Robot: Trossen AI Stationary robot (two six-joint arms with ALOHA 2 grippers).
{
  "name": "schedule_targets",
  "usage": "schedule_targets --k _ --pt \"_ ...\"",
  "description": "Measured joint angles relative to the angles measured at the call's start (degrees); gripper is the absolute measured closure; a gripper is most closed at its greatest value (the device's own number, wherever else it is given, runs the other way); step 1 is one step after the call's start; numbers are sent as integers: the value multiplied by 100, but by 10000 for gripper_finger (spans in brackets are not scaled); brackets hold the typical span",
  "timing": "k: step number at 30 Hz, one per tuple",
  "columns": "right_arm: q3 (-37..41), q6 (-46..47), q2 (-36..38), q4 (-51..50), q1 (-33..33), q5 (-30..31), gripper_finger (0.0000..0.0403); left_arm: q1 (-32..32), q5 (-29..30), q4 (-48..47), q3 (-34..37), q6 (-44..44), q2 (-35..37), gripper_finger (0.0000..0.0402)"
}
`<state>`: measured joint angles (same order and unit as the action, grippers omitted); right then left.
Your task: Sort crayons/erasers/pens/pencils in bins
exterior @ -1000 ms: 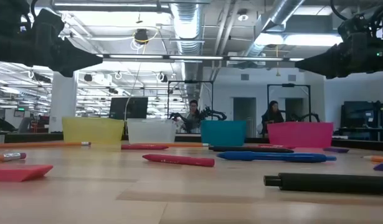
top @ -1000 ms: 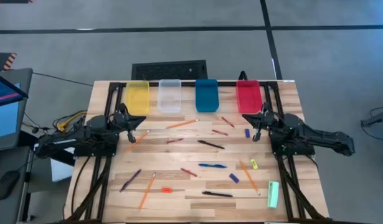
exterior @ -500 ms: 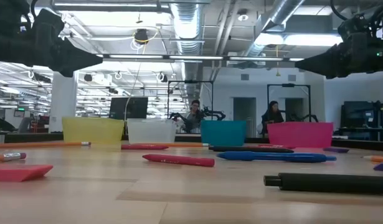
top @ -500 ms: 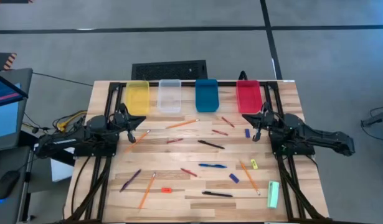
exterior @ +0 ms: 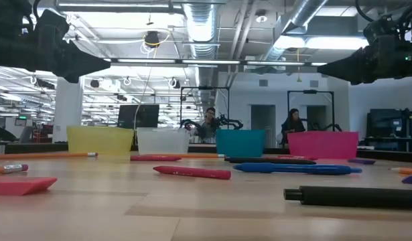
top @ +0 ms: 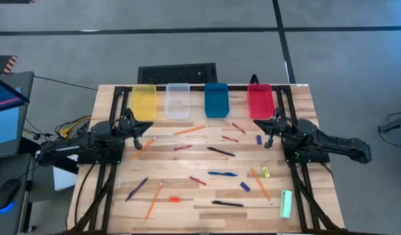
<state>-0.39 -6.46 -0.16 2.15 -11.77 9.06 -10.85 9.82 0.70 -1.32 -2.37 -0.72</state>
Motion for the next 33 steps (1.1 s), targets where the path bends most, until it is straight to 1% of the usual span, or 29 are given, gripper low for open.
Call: schedule_targets --k 10,15,18,24,30,33 --pt "0 3 1 85 -33 -1 392 -1 1 -1 -1 0 -1 401" --pt "-2 616 1 292 -24 0 392 0 0 1 -2 0 -1 401" --pt "-2 825 2 558 -24 0 392 -2 2 -1 -2 0 -1 401" --pt "-13 797 -20 1586 -69 0 392 -1 2 0 -1 0 -1 401" --pt "-218 683 -133 1438 53 39 399 0 0 -1 -1 0 0 401" --pt "-210 393 -435 1346 181 313 400 0 1 -1 -1 0 -1 401"
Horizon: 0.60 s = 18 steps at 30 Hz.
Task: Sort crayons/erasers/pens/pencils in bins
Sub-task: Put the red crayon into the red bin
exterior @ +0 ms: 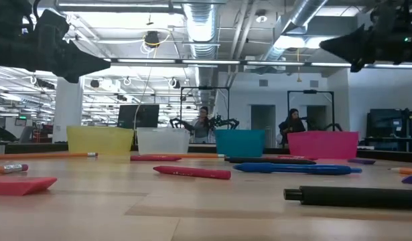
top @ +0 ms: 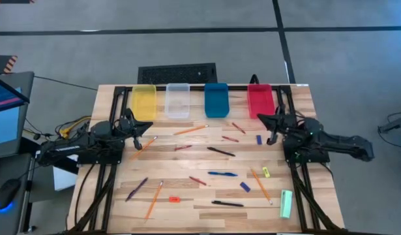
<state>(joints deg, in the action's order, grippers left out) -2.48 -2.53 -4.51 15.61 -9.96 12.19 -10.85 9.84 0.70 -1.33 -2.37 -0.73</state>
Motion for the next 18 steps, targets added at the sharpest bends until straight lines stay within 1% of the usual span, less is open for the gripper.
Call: schedule_targets --k 4,8,14,18 --pt "-2 -220 -541 -5 172 549 400 0 1 1 1 0 2 401" --pt "-4 -201 -1024 11 307 1066 401 -2 -1 1 0 0 0 401" --pt "-11 103 -1550 -12 490 1169 402 -1 -1 1 -1 0 1 401" --pt "-13 105 -1728 109 662 1189 401 -1 -8 0 -1 0 0 401"
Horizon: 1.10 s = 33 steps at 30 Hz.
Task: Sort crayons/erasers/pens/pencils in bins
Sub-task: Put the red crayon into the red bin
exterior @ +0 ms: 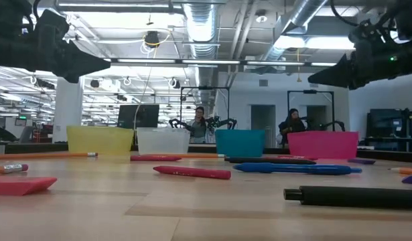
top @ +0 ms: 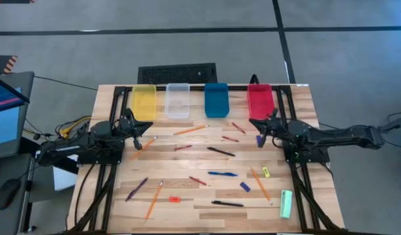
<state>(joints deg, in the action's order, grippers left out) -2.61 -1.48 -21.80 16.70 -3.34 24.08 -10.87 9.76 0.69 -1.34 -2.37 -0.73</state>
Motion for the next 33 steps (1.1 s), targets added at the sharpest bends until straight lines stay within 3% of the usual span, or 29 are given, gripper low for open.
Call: schedule_targets --k 10,20,27,33 --pt "-379 -36 -446 117 460 11 396 1 -6 2 1 0 2 401" --pt "-1547 359 -1890 -1136 920 573 401 1 -6 1 0 2 1 401" --pt "-2556 671 -2968 -1749 1244 575 401 0 -9 1 0 0 0 401" --pt "-3484 1416 -3928 -3128 1215 243 402 1 -9 2 0 0 2 401"
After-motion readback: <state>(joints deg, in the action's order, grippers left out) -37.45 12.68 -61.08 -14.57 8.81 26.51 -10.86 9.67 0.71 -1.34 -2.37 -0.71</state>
